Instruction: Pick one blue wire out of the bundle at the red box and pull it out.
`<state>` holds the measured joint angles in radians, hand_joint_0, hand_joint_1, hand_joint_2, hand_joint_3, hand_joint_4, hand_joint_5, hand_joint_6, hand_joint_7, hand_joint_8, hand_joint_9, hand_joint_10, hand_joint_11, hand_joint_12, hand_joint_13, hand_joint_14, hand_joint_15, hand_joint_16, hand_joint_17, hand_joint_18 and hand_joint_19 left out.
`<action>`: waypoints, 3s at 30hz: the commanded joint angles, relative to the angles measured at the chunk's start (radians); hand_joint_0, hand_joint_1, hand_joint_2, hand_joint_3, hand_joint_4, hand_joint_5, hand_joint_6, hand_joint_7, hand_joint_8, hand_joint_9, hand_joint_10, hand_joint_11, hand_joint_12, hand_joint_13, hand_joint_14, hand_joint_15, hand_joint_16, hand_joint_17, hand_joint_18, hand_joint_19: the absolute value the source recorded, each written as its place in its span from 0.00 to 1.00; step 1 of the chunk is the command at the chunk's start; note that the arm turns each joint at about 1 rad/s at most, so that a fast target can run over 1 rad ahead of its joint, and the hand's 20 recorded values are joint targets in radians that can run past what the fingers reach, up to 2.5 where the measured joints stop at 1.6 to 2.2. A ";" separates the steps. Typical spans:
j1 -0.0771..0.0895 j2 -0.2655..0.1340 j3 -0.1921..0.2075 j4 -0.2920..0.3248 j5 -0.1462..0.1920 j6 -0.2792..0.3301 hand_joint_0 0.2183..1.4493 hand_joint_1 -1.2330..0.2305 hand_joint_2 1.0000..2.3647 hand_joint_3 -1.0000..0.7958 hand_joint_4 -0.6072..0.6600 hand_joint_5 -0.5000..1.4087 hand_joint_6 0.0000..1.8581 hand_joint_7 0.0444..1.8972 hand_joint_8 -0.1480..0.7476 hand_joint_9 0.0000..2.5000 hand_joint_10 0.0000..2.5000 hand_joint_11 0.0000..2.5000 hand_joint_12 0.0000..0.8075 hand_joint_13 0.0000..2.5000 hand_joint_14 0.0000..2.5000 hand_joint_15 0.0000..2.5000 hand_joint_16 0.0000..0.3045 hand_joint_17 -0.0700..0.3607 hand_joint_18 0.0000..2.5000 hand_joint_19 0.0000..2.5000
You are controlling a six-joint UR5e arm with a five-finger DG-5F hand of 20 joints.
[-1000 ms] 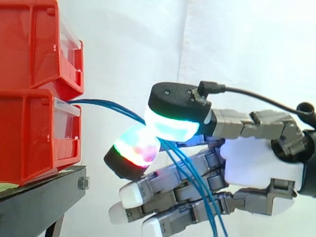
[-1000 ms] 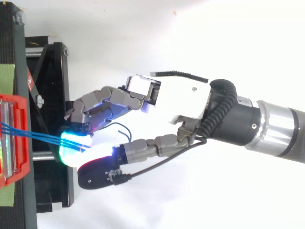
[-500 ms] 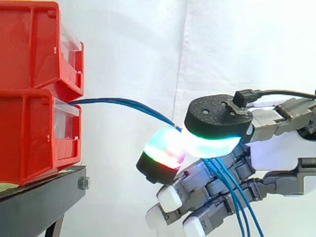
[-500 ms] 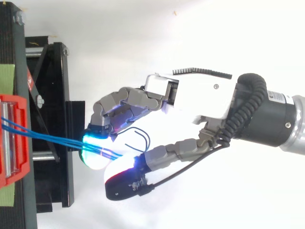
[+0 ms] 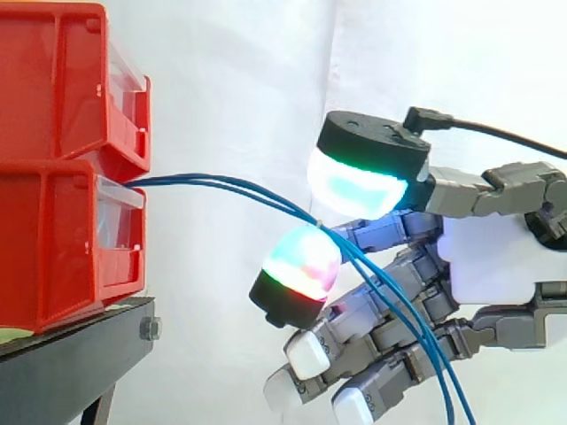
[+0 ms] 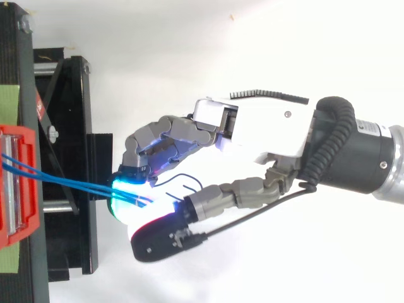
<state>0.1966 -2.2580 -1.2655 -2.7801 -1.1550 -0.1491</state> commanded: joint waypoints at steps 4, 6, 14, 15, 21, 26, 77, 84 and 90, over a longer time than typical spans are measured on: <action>-0.002 0.000 0.000 0.001 0.001 0.000 0.28 0.43 0.01 0.44 0.74 0.17 0.48 0.57 0.63 0.30 0.01 0.19 0.59 0.22 0.00 0.08 0.21 0.50 0.28 0.16; -0.002 0.000 0.000 0.001 0.001 0.000 0.28 0.41 0.01 0.46 0.74 0.17 0.48 0.57 0.63 0.30 0.01 0.19 0.59 0.22 0.00 0.08 0.21 0.50 0.29 0.15; -0.003 0.000 0.000 0.001 0.000 0.000 0.32 0.28 0.01 0.43 0.69 0.17 0.48 0.59 0.62 0.29 0.01 0.20 0.59 0.22 0.00 0.08 0.21 0.49 0.29 0.15; -0.003 0.000 0.000 0.001 0.000 0.000 0.33 0.27 0.01 0.42 0.69 0.17 0.48 0.59 0.62 0.29 0.01 0.20 0.59 0.22 0.00 0.08 0.21 0.49 0.29 0.15; -0.003 0.000 0.002 0.001 0.000 0.017 0.41 0.20 0.00 0.30 0.72 0.16 0.49 0.57 0.60 0.28 0.01 0.20 0.58 0.22 0.00 0.07 0.21 0.49 0.29 0.13; -0.006 0.000 0.002 -0.003 -0.002 0.029 0.27 0.31 0.00 0.28 0.74 0.16 0.49 0.55 0.60 0.28 0.01 0.20 0.59 0.22 0.00 0.08 0.21 0.50 0.30 0.14; -0.011 0.000 0.018 0.001 0.000 0.031 0.31 0.29 0.01 0.45 0.65 0.17 0.49 0.60 0.60 0.29 0.01 0.21 0.58 0.22 0.00 0.09 0.21 0.49 0.28 0.17; -0.011 0.000 0.020 0.002 0.000 0.029 0.39 0.21 0.01 0.37 0.65 0.16 0.50 0.58 0.58 0.27 0.01 0.21 0.57 0.22 0.00 0.08 0.20 0.49 0.28 0.14; -0.011 0.000 0.020 0.002 -0.002 0.028 0.42 0.21 0.01 0.33 0.63 0.16 0.49 0.58 0.57 0.26 0.01 0.20 0.56 0.21 0.00 0.07 0.20 0.49 0.28 0.13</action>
<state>0.1849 -2.2580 -1.2458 -2.7781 -1.1561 -0.1206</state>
